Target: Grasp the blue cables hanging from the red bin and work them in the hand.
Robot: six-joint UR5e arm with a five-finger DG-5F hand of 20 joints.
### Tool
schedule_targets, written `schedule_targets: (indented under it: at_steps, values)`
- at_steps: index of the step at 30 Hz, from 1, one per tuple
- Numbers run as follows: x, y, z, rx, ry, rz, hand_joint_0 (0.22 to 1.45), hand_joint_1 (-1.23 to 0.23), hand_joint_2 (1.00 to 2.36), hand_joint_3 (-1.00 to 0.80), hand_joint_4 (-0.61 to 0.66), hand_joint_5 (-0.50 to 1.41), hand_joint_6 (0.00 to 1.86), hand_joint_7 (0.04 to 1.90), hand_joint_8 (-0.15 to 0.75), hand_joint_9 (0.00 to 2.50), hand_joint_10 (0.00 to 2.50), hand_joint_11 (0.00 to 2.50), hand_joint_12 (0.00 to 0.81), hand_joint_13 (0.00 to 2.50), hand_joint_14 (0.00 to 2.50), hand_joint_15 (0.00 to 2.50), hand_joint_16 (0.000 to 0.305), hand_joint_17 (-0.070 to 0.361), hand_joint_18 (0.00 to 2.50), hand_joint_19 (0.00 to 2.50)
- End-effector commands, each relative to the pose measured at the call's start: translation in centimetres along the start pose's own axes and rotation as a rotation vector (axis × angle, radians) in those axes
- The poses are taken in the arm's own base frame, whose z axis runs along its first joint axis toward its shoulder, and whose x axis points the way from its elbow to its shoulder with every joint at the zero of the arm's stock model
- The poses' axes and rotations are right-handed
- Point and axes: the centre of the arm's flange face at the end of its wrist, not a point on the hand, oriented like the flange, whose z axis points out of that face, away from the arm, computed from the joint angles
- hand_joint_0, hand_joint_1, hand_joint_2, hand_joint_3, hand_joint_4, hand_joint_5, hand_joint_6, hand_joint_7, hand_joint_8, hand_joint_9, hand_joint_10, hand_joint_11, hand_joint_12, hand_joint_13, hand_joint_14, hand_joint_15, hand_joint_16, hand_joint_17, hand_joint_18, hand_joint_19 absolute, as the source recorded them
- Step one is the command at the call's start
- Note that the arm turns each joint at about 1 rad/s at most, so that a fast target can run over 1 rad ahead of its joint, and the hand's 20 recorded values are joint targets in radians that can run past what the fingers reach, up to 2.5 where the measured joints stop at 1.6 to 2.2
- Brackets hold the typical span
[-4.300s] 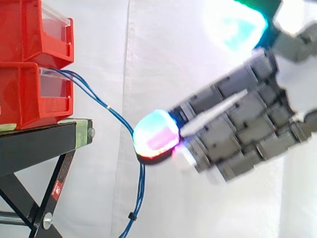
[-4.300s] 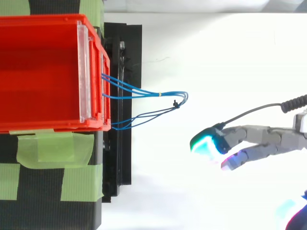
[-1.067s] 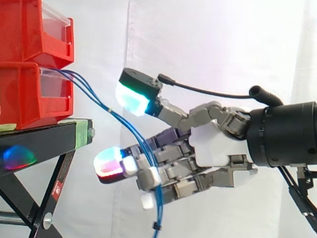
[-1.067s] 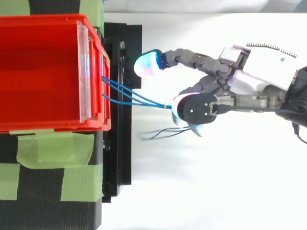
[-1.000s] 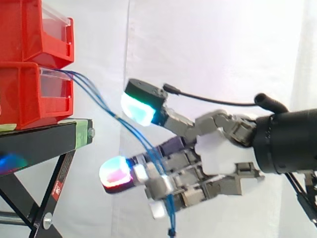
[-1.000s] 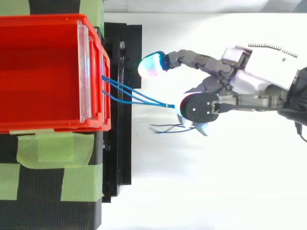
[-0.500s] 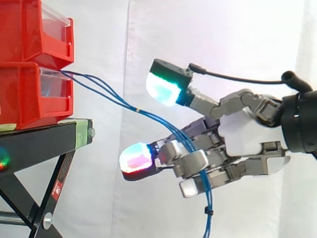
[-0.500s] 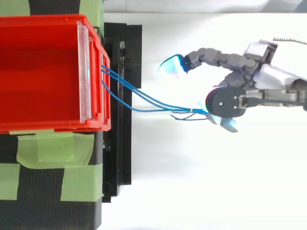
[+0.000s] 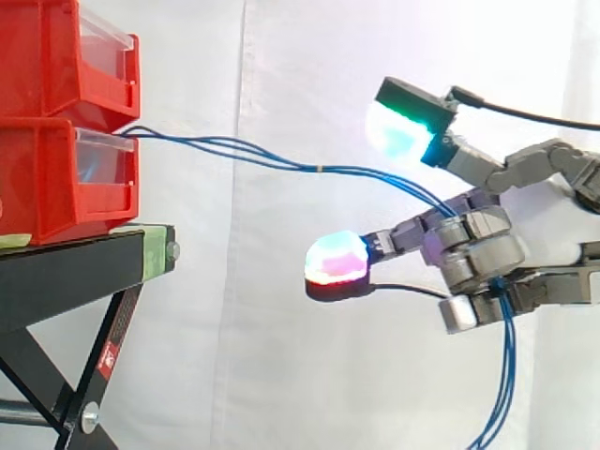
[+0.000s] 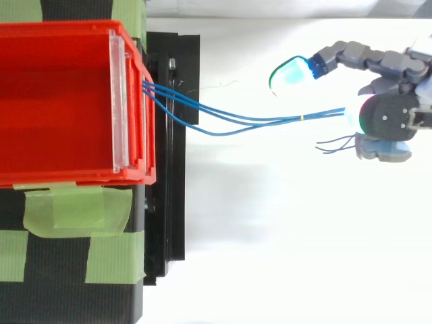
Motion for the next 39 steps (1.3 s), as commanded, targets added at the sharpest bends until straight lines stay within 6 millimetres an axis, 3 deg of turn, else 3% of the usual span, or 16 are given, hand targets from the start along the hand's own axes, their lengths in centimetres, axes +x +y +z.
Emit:
schedule_targets:
  at_steps: [1,4,10,21,39]
  values:
    - [-0.3,0.4,-1.2,-0.008,-0.005,0.002,0.80,-0.61,1.00,-0.96,0.26,0.10,0.01,1.14,0.316,0.65,2.05,1.52,0.408,1.07,1.06,1.45,0.062,0.139,1.03,1.18]
    - [-0.5,0.6,-1.6,-0.012,-0.023,0.006,0.84,-0.62,1.00,-0.92,0.22,0.16,0.01,1.24,0.314,0.60,2.50,1.57,0.400,1.07,1.25,1.40,0.059,0.134,1.06,1.20]
    - [-0.8,-0.4,-2.2,-0.014,-0.023,0.011,0.89,-0.63,1.01,-0.88,0.19,0.14,0.30,1.17,0.315,0.55,2.50,1.69,0.388,1.06,1.64,1.36,0.057,0.128,1.13,1.22]
    - [-0.7,0.1,-2.0,-0.025,-0.042,0.016,0.84,-0.60,1.00,-0.95,0.22,0.14,0.24,1.18,0.321,0.54,2.50,1.71,0.391,1.06,1.74,1.33,0.058,0.130,1.13,1.23]
    - [-0.1,3.2,-0.6,-0.051,-0.094,0.029,0.88,-0.58,1.00,-0.91,0.23,0.20,0.28,1.19,0.326,0.59,2.50,1.89,0.385,1.11,1.85,1.34,0.056,0.126,1.20,1.24]
